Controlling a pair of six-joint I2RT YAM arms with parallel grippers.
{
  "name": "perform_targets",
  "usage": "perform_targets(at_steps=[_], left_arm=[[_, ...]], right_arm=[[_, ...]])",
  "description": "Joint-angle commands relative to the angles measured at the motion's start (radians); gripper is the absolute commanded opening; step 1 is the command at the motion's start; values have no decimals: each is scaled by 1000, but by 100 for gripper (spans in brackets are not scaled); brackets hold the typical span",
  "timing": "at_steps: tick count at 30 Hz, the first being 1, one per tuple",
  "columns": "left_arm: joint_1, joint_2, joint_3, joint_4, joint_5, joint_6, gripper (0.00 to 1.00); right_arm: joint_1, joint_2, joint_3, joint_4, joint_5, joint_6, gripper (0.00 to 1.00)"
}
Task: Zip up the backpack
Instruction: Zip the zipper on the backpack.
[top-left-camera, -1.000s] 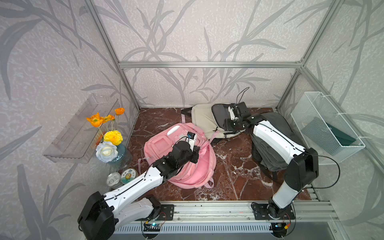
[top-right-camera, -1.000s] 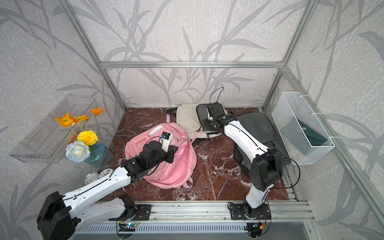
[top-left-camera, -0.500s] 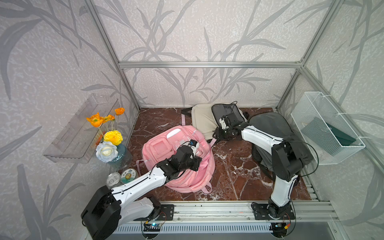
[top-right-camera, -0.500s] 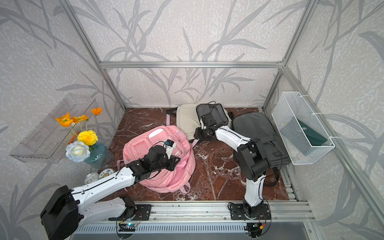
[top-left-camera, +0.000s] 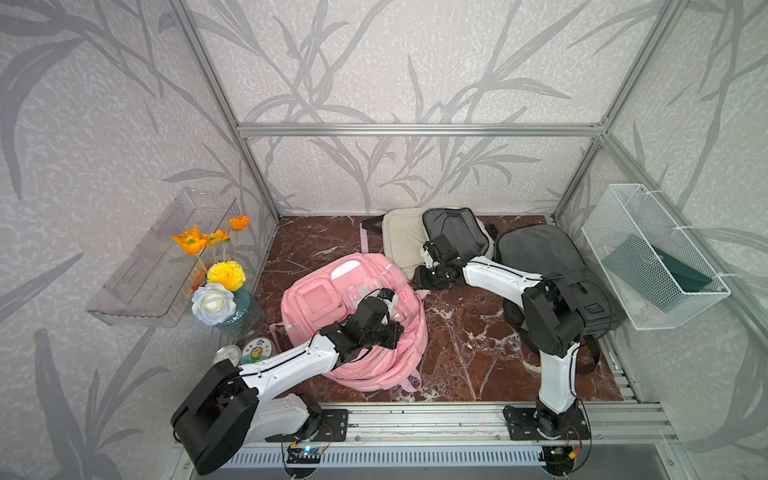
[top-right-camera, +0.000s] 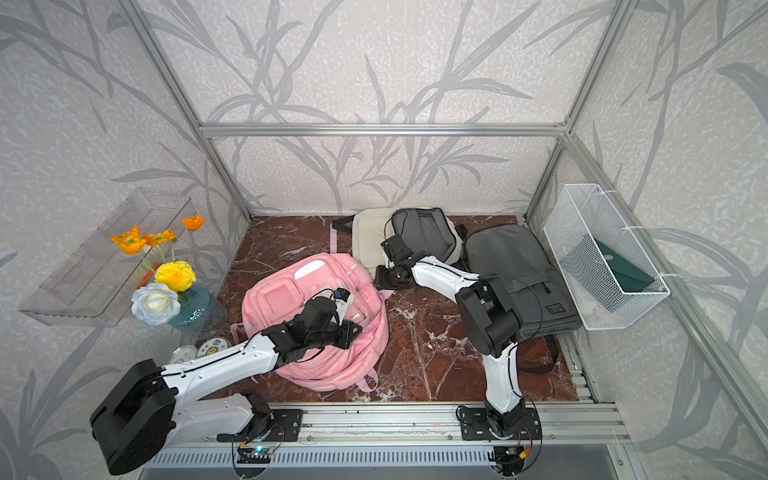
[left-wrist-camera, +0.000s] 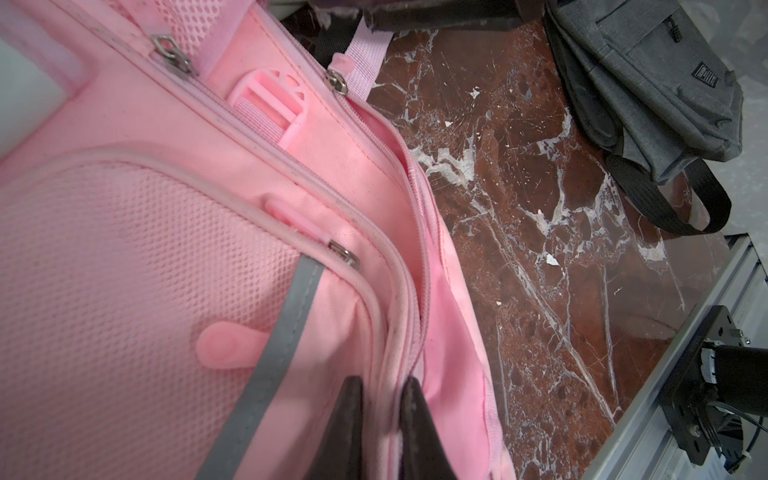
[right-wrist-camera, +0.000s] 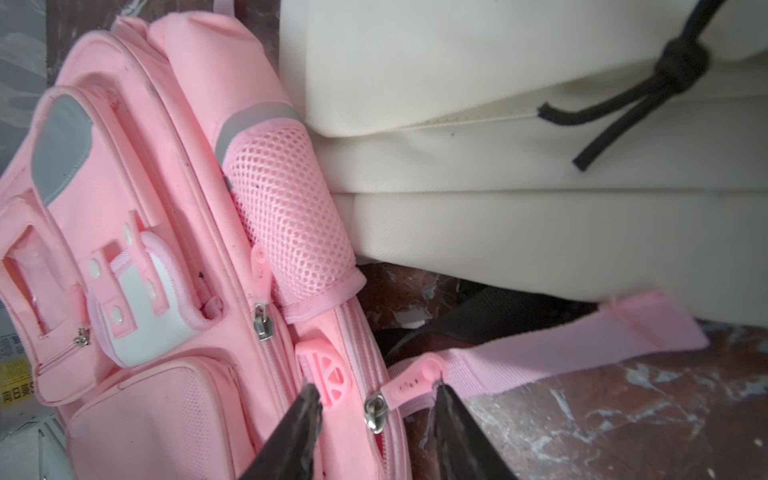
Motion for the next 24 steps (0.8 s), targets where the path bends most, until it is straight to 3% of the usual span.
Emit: perform_targets(at_steps=[1,9,14,20,24], left_arm=[[1,11,-35,-99,8,-69,8],[1,21,-32,-88,12,-66,7],[1,31,-30,-77,16,-70,8],[1,23,-30,-75,8,-63,8],[0,36,-28,-63,16,-61,8]], right_arm=[[2,38,25,-50,35,-24,45],[2,65,42,-44,50,46,50],[5,101,40,-8,-6,131,51],[30,130,36,12,-43,165,45],[40,143,36,45,-70,173,33]])
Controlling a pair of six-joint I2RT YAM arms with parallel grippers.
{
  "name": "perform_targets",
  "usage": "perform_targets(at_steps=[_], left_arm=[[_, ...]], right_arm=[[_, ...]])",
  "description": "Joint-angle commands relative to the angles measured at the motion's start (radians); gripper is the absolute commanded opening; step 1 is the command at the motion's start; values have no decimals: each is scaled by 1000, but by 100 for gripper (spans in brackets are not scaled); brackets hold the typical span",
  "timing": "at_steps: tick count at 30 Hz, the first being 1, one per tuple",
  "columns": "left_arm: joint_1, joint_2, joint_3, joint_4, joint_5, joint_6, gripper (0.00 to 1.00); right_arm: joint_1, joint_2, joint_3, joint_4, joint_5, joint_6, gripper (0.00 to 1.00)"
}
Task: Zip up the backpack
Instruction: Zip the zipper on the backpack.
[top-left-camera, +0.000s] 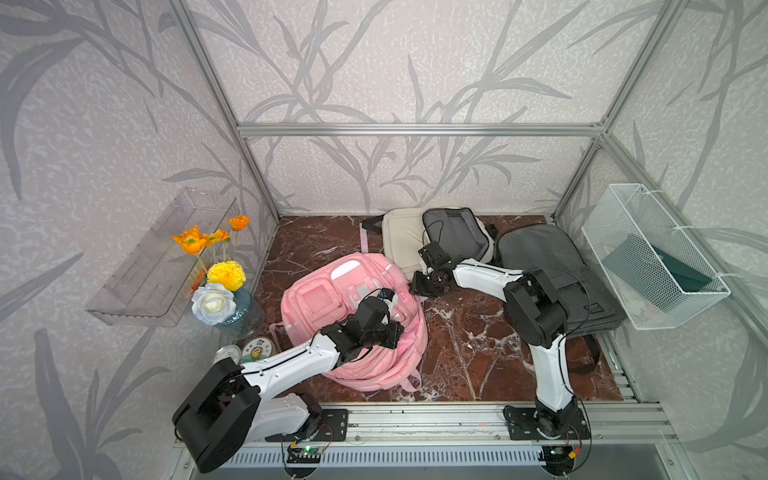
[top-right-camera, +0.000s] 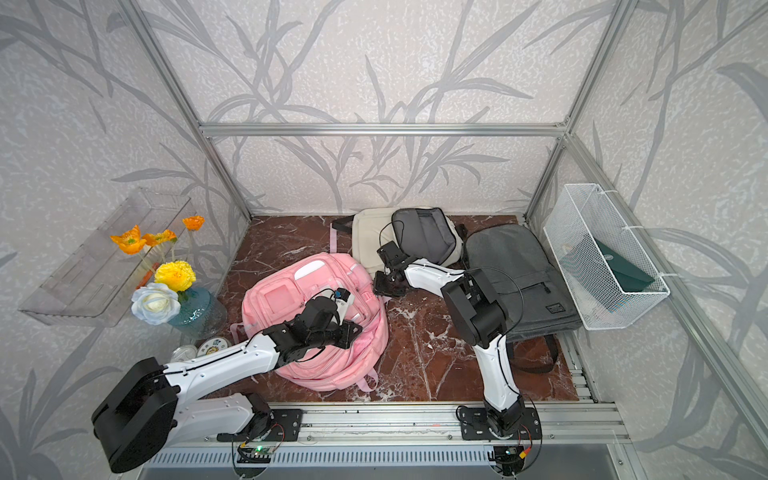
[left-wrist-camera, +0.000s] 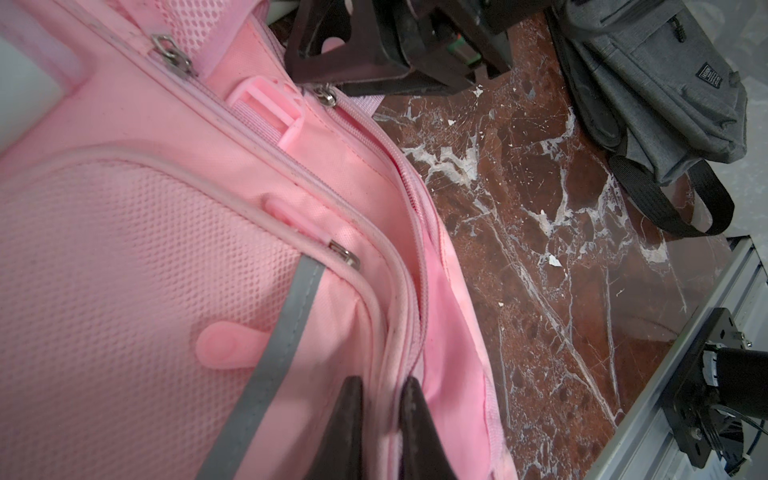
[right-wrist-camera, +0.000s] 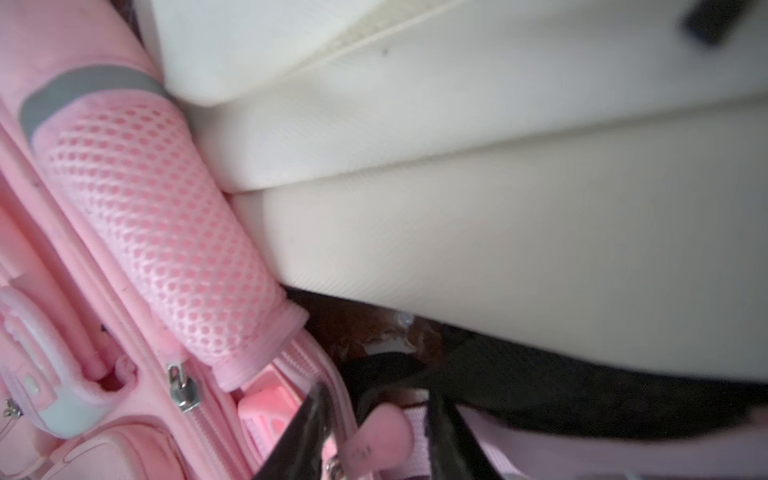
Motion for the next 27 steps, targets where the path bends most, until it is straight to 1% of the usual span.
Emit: perform_targets(at_steps=[1,6,10,13,14,17,19,23,27], left_arm=[[1,28,-27,-67,18,-55,8],[1,24,-27,-67,13,-55,9],[0,8,-26,-56,8,-58,12],[1,-12,-26,-36,5,-63,14],[1,-19,-23,-26,3,-66,16],[1,-35,-16,11,0,-68,21],[1,-34,1,35,3,-68,23],[1,-4,29,113,15,-64,27],[1,63,86,169,56,-74,33]], right_arm=[[17,21,11,24,-38,19,27],[18,-26,53,-13,12,-25,10],[18,-71,73,-22,44,-64,1],[22,-94,104,-44,59,-87,0],[23,-102,115,-51,64,-121,0],[30,-128,157,-76,83,-157,0],[30,-143,191,-95,93,-176,0],[29,-162,267,-123,105,-217,0],[29,-175,341,-163,118,-265,0]])
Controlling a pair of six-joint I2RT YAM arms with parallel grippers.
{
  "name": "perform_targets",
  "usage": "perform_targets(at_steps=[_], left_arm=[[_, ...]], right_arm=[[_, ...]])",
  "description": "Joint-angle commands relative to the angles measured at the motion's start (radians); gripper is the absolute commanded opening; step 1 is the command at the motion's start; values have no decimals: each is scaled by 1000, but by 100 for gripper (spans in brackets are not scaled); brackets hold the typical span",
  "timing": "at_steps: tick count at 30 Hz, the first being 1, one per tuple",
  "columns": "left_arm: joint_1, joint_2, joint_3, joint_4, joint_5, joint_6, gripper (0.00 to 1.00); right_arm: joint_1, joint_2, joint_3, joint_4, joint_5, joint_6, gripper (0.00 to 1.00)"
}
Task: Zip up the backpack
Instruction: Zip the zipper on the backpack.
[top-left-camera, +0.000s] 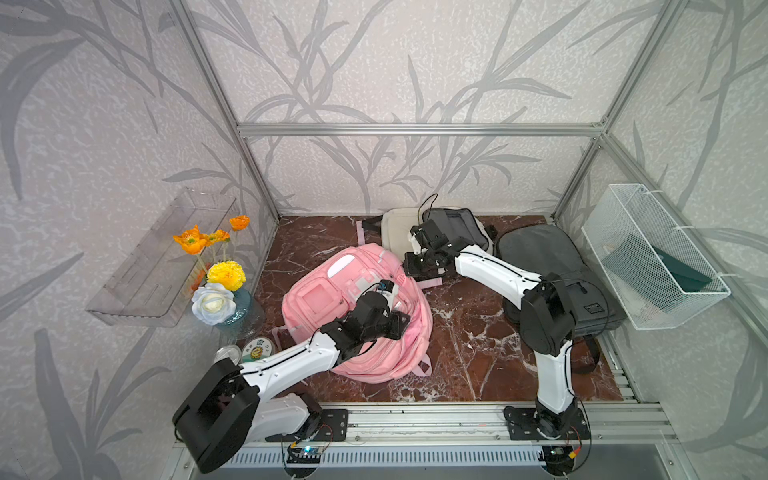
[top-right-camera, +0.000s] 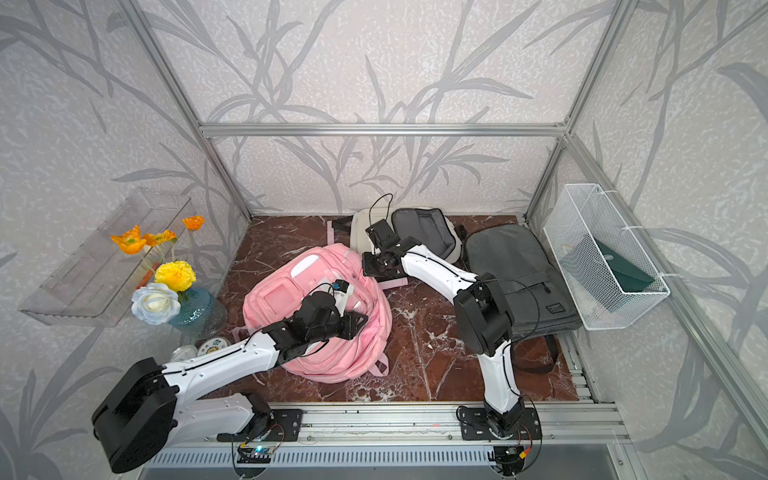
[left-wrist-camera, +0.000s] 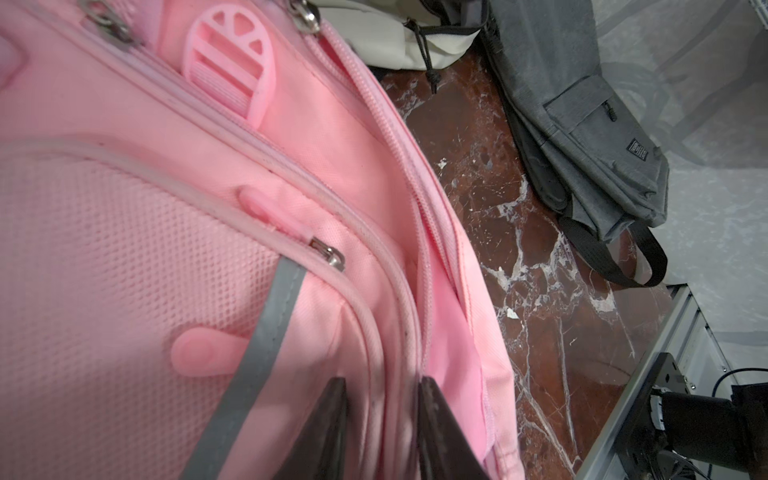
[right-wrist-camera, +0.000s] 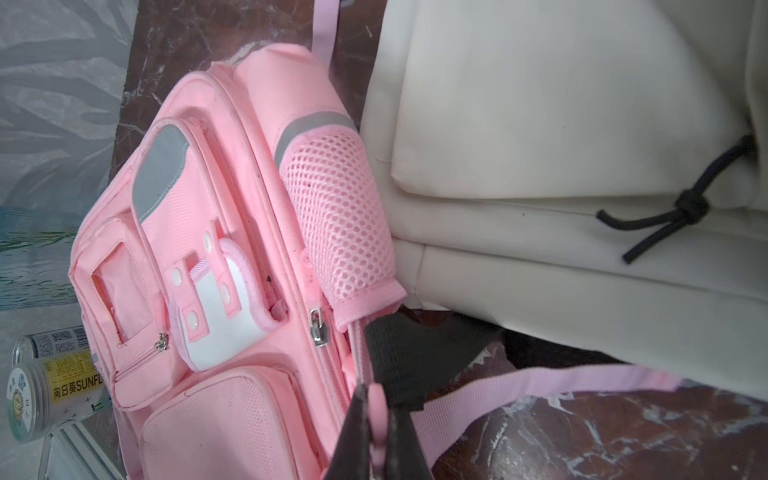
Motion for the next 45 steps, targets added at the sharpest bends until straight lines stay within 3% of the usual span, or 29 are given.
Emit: perform_targets(at_steps=[1,5,10,14,18,20,26,36,45], left_arm=[[0,48,55,51,61,-23,36],[2,14,91,36,19,-9,53],[21,-131,166,-107,-194,89,80],[122,-204,239,-206,-272,84,90],[258,-164,320,-257,-242,-41,92],[282,-98,390,-286,-216,-54,91],[288,5,552,-345,-204,-27,94],[282,185,770,-522,-71,-133,93],[271,316,831,-557,-43,-169,78]], right_arm=[[-4,-102,81,16,32,-72,0],[-4,-152,73,23,59,-148,0],[-4,-253,-23,116,78,-263,0],[-4,-305,-68,157,42,-347,0],[-4,-348,-119,203,-49,-396,0],[-3,-375,-163,252,-85,-399,0],[2,-425,-240,337,-137,-412,0],[60,-434,-265,385,-98,-485,0],[78,-430,-276,419,-85,-489,0]])
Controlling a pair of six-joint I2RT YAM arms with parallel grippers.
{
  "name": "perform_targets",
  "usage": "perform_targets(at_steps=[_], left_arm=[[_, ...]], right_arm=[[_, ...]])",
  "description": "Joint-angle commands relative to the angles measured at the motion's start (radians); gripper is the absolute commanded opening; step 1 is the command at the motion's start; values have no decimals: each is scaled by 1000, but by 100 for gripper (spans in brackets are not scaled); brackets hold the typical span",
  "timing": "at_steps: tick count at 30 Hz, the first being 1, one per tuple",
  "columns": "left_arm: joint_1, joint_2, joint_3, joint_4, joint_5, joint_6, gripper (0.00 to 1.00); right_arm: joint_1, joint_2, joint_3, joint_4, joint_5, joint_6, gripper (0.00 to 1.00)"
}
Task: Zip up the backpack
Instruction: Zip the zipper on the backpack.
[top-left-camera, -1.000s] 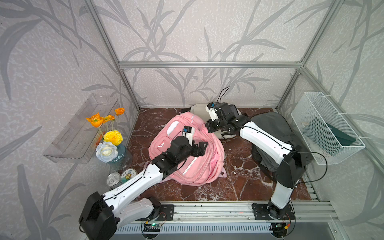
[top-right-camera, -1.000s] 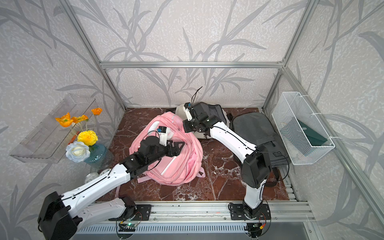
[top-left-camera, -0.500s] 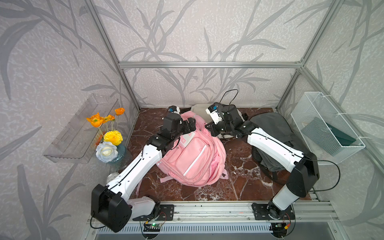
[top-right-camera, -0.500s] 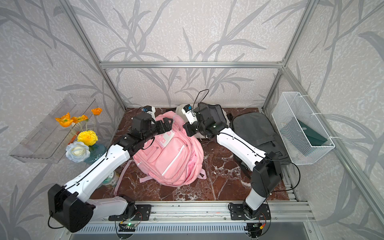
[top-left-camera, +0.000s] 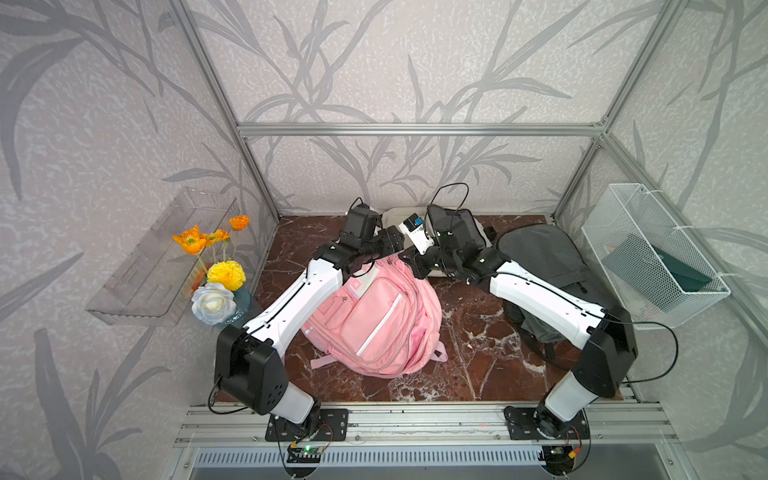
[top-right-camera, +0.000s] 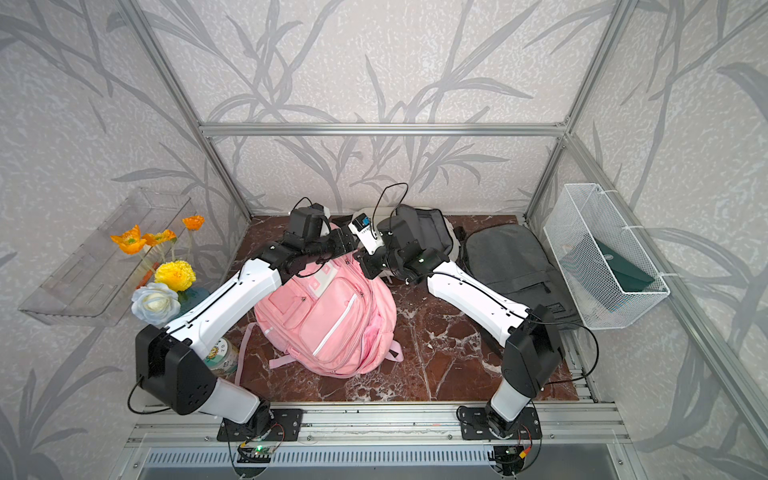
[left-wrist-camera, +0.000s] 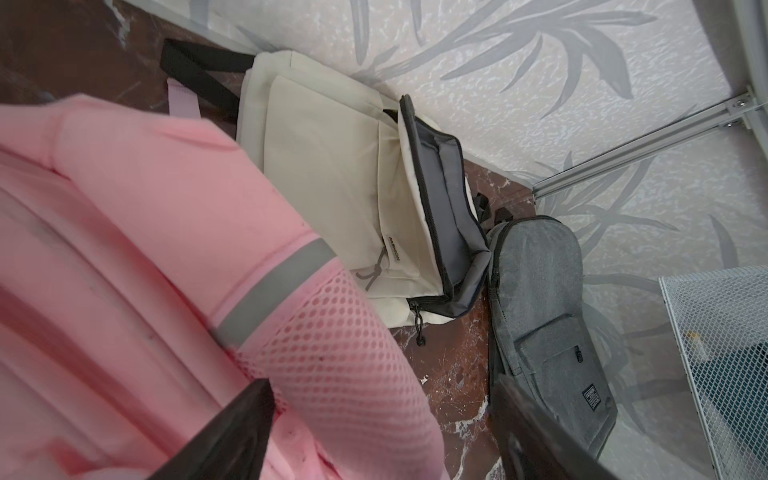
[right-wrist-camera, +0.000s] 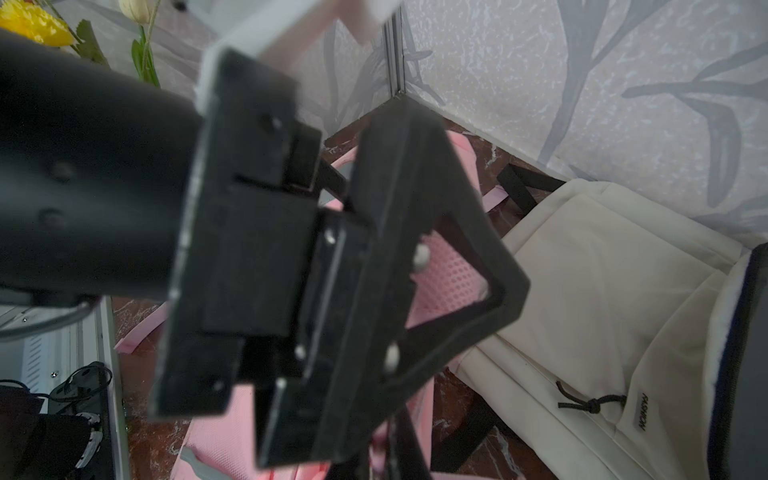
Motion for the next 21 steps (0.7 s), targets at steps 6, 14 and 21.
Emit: perform_targets(at_steps=[6,14,21], left_arm=[[-6,51,24,-21,-35,-32,50],[29,76,60,-8,-161,-23,9],[99,140,125,-34,-220,-4,0]], right_arm=[[17,-54,5,111,17,-34,0],[21,-143,-108,122,84,-78,0],[21,-265,-292,161,95,-71,0]])
